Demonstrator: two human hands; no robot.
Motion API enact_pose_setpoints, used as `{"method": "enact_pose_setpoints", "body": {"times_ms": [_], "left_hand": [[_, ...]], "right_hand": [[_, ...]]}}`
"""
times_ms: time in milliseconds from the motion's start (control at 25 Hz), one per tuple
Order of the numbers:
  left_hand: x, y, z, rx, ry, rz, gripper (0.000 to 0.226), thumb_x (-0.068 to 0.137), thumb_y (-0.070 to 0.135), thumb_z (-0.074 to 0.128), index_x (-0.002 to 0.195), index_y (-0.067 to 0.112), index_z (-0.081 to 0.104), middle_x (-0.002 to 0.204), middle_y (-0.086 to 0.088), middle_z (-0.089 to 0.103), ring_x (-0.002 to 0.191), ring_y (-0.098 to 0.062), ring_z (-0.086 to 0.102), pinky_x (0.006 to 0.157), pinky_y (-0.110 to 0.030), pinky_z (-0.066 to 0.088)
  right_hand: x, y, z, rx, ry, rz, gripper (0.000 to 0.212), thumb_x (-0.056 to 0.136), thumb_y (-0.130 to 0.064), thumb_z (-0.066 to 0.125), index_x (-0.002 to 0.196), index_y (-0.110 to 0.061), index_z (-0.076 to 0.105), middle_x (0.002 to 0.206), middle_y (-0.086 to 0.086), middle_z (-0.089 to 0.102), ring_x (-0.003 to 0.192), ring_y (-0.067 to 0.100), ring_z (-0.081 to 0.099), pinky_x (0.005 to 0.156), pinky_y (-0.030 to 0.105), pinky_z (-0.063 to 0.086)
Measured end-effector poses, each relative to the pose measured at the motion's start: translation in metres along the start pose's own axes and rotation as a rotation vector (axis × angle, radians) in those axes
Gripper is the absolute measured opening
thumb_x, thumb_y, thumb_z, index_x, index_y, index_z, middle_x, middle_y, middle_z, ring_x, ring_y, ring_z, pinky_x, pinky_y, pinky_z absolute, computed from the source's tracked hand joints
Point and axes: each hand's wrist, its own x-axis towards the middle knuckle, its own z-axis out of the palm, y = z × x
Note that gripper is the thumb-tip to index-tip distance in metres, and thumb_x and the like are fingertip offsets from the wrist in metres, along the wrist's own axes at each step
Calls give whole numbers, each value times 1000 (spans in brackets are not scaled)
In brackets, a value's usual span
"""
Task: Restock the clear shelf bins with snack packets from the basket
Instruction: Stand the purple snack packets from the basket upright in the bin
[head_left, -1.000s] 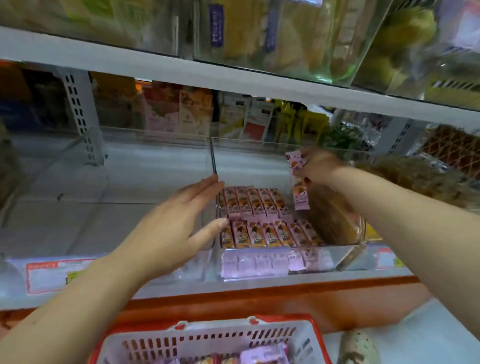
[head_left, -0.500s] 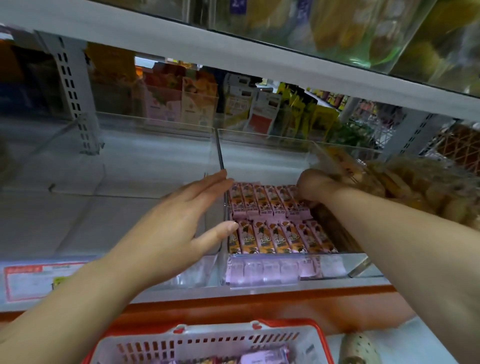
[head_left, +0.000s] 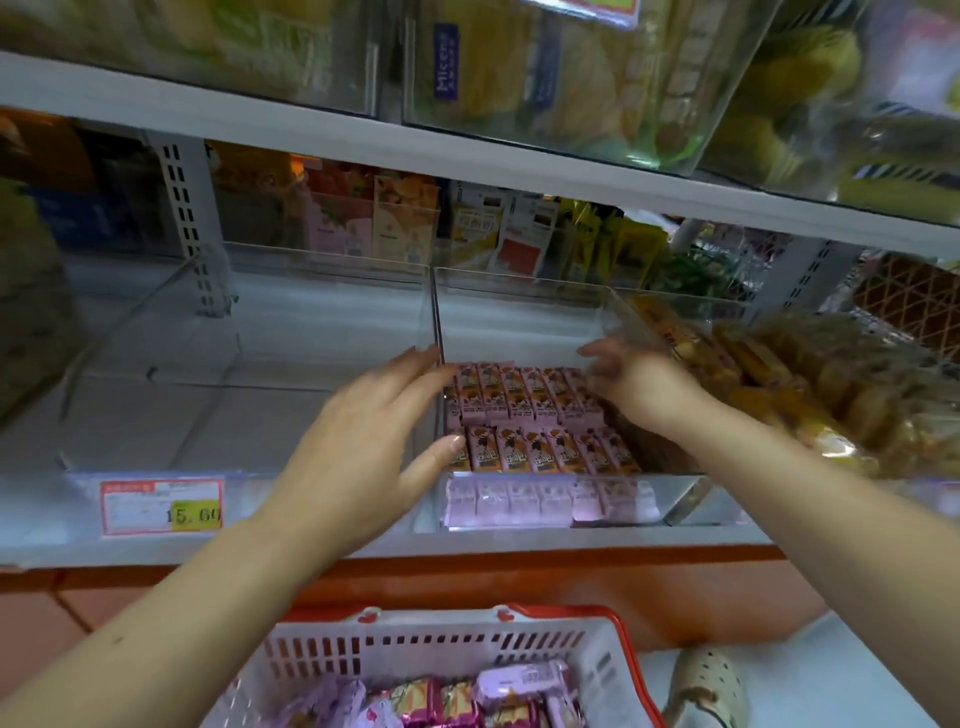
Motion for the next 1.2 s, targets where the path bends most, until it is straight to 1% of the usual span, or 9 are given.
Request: {"method": "enact_pose_setpoints", "body": {"times_ms": [120, 200, 280, 480, 680, 840, 960, 1080, 1200], "left_hand": [[-31, 30, -4, -43, 177, 89, 45, 90, 35, 50, 129, 15, 56, 131, -2, 55, 121, -19, 49, 102, -35, 40], [-61, 49, 3, -71, 87, 128, 39, 89, 29, 52, 124, 15, 59, 123, -1, 58, 113, -17, 52, 97, -31, 41], [-100, 60, 28, -84, -135, 126, 41, 88, 32, 49, 124, 16, 59, 122, -1, 58, 111, -19, 54, 94, -32, 44], [-214, 64, 92, -114, -772, -91, 48, 95, 31, 47, 141, 19, 43, 147, -3, 39, 133, -23, 38, 107, -32, 34], [-263, 57, 119, 16, -988, -191, 63, 92, 44, 52, 147, 24, 32, 159, -2, 15, 145, -22, 14, 113, -41, 29], [-256, 61, 122, 64, -991, -177, 59, 93, 40, 52, 146, 25, 32, 159, -2, 15, 144, -23, 13, 114, -42, 24], [-249, 64, 127, 94, -964, -141, 58, 91, 38, 51, 145, 26, 34, 156, -1, 21, 144, -23, 13, 116, -42, 15], [-240, 67, 133, 13, -854, -163, 55, 93, 37, 48, 145, 26, 34, 155, 0, 26, 143, -21, 15, 118, -39, 15], [-226, 74, 134, -137, -761, -224, 60, 95, 35, 53, 149, 26, 29, 154, 2, 28, 141, -19, 21, 116, -34, 20]], "right_hand": [[-84, 1, -7, 319, 267, -200, 30, 93, -19, 61, 121, -29, 60, 100, -10, 67, 88, 6, 62, 71, 17, 47], [-133, 9, 16, 534, 273, -241, 23, 93, -18, 60, 110, -32, 62, 90, -9, 66, 80, 7, 61, 69, 20, 50], [-169, 27, 62, 565, 101, -144, 23, 92, -17, 59, 101, -38, 61, 90, -6, 67, 79, 13, 62, 71, 27, 49], [-236, 101, 194, -9, -662, 97, 38, 95, -22, 53, 133, -16, 52, 111, 7, 62, 94, 25, 62, 64, 26, 40], [-265, 130, 253, -254, -669, 107, 51, 92, -17, 55, 140, -16, 37, 135, 16, 30, 114, 36, 46, 85, 35, 43], [-273, 131, 266, -351, -579, 43, 24, 90, -5, 54, 114, -8, 54, 136, 12, 29, 116, 34, 39, 85, 40, 44], [-272, 134, 266, -275, -517, 45, 22, 83, 3, 55, 102, -8, 58, 127, 10, 34, 110, 30, 43, 86, 37, 45], [-263, 125, 249, 29, -414, 229, 16, 81, -4, 62, 88, -13, 52, 112, 6, 37, 93, 21, 52, 79, 31, 47], [-248, 113, 214, 414, -419, 416, 33, 80, -11, 70, 103, -16, 47, 107, 7, 47, 81, 18, 53, 60, 25, 40]]}}
